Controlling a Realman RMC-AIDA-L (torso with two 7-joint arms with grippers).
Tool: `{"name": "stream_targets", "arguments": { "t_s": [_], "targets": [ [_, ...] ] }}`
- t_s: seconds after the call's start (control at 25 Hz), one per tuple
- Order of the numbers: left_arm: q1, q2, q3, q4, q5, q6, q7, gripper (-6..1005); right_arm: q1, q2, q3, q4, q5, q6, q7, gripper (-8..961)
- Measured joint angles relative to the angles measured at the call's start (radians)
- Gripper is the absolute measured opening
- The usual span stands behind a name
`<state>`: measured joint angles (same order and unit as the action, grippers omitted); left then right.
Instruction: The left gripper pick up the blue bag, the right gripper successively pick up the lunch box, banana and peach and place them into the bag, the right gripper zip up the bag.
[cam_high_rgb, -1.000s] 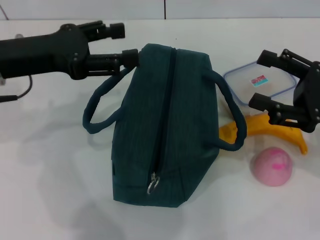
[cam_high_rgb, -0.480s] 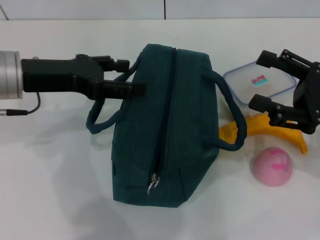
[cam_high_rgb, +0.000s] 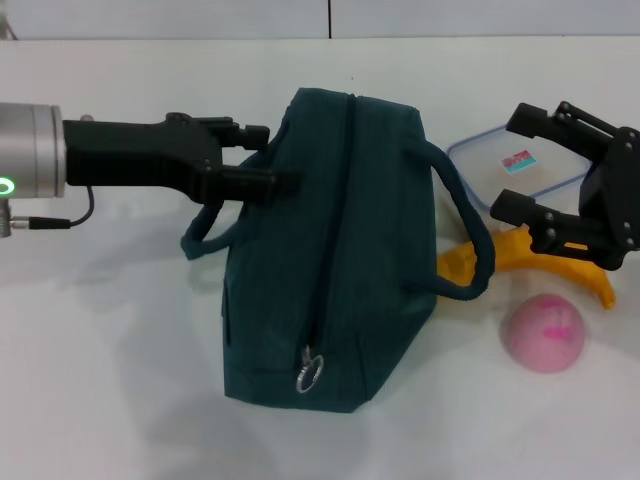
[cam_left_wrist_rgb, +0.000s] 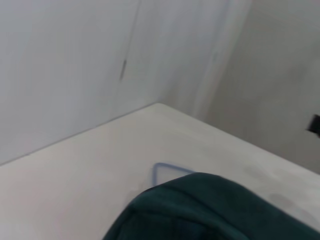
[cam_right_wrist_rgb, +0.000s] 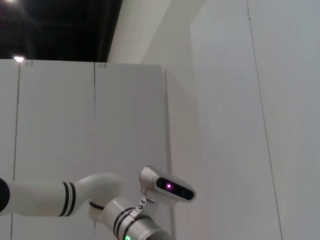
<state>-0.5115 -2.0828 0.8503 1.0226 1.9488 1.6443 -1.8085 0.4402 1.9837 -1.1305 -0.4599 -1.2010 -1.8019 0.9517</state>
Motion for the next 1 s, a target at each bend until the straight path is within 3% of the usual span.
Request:
{"name": "stream_targets", "arguments": {
  "t_s": [0.2,0.64,0.84,1.0],
  "targets": [
    [0.0,-0.001,0.014,-0.041,0.003,-0.076,0.037,849,-0.008,0.002,0.002,0.004,0.0,0.004,-0.004,856],
    [-0.002,-0.003,0.026,-0.061,-0.001,-0.081,0.071,421,-0.035,0.025,0.06,0.042,0.007,0.068,-0.005,856],
    [-0.005,-0.004,0.026,-0.064,-0.015,-0.081,0.077,186,-0.017,0.032,0.129,0.228,0.153,0.121,0.0,856],
    [-0.006,-0.004,0.026,-0.065,-0.016,-0.081,0.095,131,-0.011,0.042,0.132,0.385,0.376,0.131,0.024,857]
  ]
}}
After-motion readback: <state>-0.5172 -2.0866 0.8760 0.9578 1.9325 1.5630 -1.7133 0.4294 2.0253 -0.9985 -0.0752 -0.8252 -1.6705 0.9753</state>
